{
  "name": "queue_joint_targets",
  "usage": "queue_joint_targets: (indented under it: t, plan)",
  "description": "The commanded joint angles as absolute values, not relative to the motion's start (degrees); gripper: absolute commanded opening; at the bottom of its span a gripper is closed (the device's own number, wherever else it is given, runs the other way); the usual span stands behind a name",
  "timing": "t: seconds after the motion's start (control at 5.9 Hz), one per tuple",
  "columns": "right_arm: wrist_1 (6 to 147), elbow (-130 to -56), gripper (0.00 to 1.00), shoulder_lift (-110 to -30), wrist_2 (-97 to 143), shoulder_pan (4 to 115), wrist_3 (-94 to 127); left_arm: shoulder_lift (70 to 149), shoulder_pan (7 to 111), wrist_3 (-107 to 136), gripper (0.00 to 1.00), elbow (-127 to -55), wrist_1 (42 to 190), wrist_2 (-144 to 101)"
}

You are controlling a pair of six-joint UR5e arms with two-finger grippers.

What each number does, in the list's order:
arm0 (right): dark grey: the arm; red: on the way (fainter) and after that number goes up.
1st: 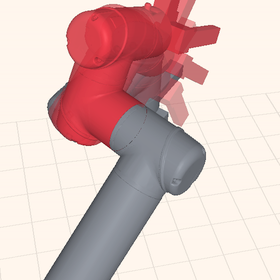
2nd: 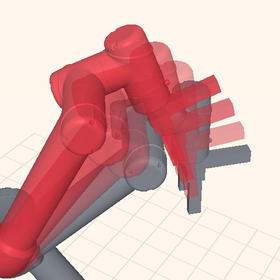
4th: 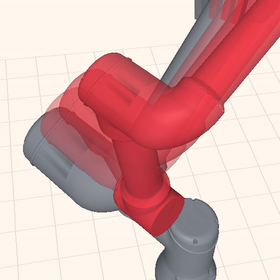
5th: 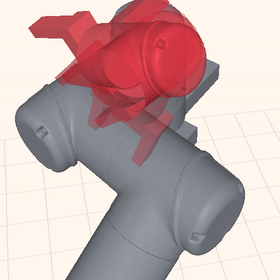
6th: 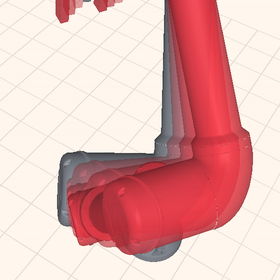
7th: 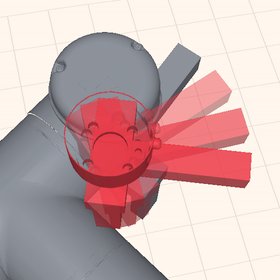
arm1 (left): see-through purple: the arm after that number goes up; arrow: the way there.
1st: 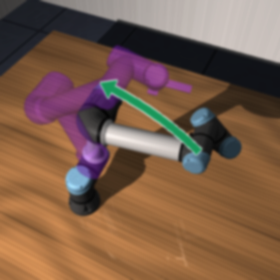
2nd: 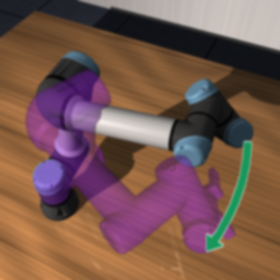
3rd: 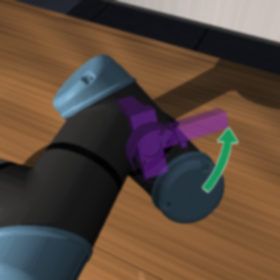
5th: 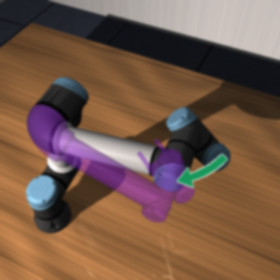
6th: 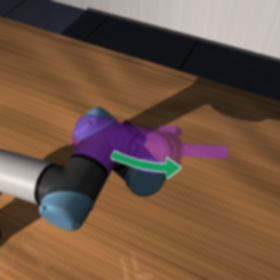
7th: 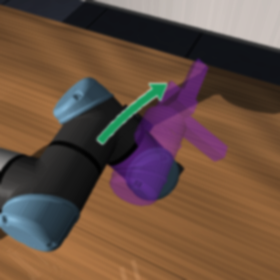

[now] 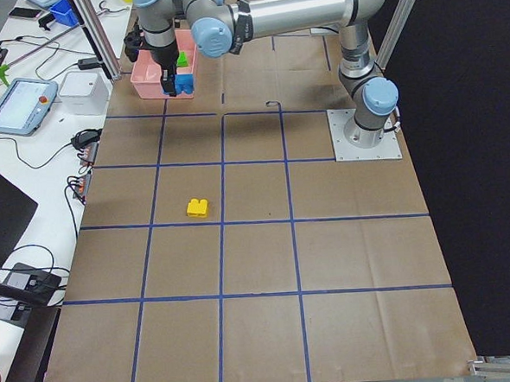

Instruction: Put all blocks into box

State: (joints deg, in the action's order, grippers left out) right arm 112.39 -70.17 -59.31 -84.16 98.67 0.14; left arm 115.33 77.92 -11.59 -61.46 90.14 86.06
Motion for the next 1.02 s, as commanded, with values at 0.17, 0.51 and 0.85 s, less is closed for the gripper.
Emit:
queue_joint_targets:
  t: [0.17,0.51,0.85]
  plan:
    - [104.4,-80.8,0.90,-68.9,-92.7,85.6,-10.1,130.5,91.4,5.0,0.09,-46.3,89.0,86.0]
    - [132.1,-99.0,0.92,-68.4,-92.9,83.9,-10.6,134.7,99.4,13.3,0.09,-43.1,86.9,86.0]
    - [146.7,-107.0,0.93,-64.3,-92.0,83.7,-10.1,139.5,101.0,14.6,0.10,-43.9,81.4,86.5]
